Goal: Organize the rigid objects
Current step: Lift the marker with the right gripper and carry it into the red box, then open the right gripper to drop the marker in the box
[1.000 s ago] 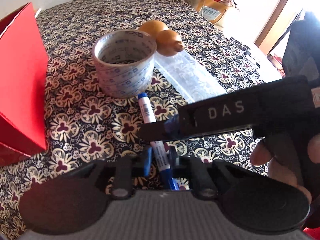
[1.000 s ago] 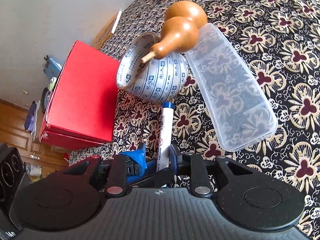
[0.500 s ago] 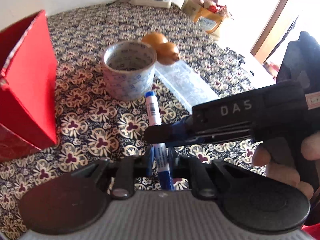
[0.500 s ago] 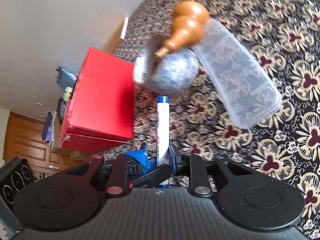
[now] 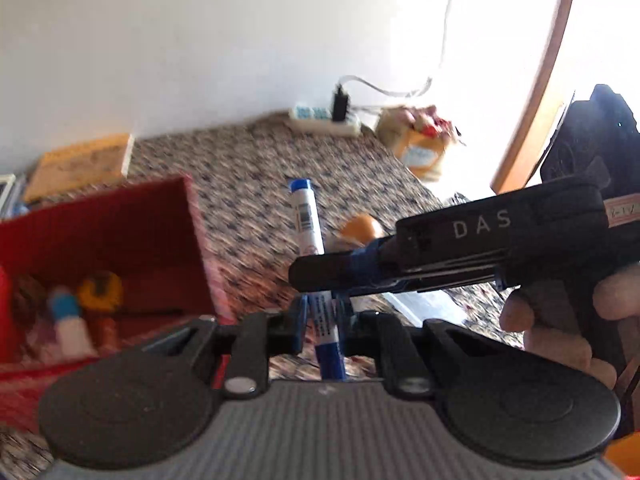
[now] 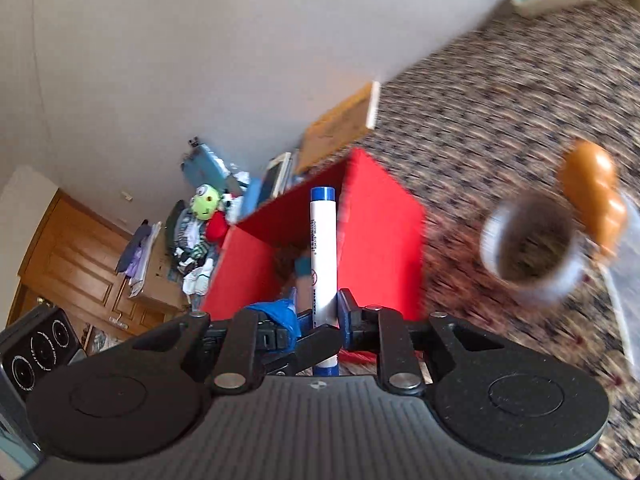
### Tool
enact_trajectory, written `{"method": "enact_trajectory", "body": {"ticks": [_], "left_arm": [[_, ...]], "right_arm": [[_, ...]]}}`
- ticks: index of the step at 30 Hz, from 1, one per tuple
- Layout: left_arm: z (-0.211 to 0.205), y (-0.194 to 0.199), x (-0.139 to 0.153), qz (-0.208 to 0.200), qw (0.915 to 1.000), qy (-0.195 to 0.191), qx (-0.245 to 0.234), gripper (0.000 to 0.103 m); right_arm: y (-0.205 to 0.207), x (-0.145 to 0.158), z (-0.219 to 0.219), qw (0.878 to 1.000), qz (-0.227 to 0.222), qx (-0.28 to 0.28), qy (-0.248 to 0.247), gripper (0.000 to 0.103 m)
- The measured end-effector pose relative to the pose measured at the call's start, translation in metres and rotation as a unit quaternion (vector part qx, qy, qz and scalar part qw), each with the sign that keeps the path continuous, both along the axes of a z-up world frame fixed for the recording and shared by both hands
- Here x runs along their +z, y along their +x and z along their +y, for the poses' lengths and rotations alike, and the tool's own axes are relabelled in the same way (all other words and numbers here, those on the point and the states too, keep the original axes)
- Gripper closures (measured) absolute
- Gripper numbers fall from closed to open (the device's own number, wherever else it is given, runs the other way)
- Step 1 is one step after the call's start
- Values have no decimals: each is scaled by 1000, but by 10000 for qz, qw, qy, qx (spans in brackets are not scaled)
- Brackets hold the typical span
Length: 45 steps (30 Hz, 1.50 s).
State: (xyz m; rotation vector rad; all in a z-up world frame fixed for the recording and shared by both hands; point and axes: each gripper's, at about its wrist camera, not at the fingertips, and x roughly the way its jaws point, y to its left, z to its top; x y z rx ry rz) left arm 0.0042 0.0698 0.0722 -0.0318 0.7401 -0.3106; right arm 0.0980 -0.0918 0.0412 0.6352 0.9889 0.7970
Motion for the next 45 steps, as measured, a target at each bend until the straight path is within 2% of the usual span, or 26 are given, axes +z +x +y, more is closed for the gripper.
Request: {"method": "enact_trajectory", "body": {"ticks": [4, 8, 14, 18, 24, 27, 30, 34, 37, 41, 43, 45], "left_arm": [[43, 9, 14, -172, 9998, 44, 71, 94], [79, 21, 12, -176, 9995, 148, 210, 94], [138, 42, -9, 226, 9986, -281, 387, 92], [162, 54, -22, 409, 9968, -486, 496, 92], [184, 68, -45, 716, 9937, -536, 669, 93], [187, 69, -55, 819, 9929, -495, 701, 93], [188, 68, -61, 845, 9931, -300, 757, 93], [192, 66, -68, 953, 9915, -281, 843, 92], [193, 64, -70, 1006, 9902, -207, 950, 92], [190, 63, -66, 1019, 9889, -20, 1077, 92], [187, 61, -62, 1004, 9879, 102, 1176, 84], [186, 61, -57, 1001, 9869, 186, 1255, 81]], "right_arm": [[17, 12, 50, 9996, -189, 183, -125, 101], [33, 9, 102, 9982, -282, 379, -378, 101], [53, -19, 160, 9951, -16, 515, -843, 101], [64, -31, 177, 9941, 178, 502, -947, 101], [67, -42, 208, 9863, 44, 770, -1461, 100], [71, -50, 216, 9837, 161, 787, -1608, 95], [77, -54, 210, 9883, 331, 616, -1355, 94], [78, -59, 200, 9913, 531, 326, -1155, 94], [73, -55, 196, 9934, 403, 143, -1066, 94], [70, -50, 196, 9927, 185, 63, -1192, 94], [70, -49, 195, 9923, 145, -20, -1231, 94], [69, -47, 193, 9917, 96, -88, -1279, 94]]}}
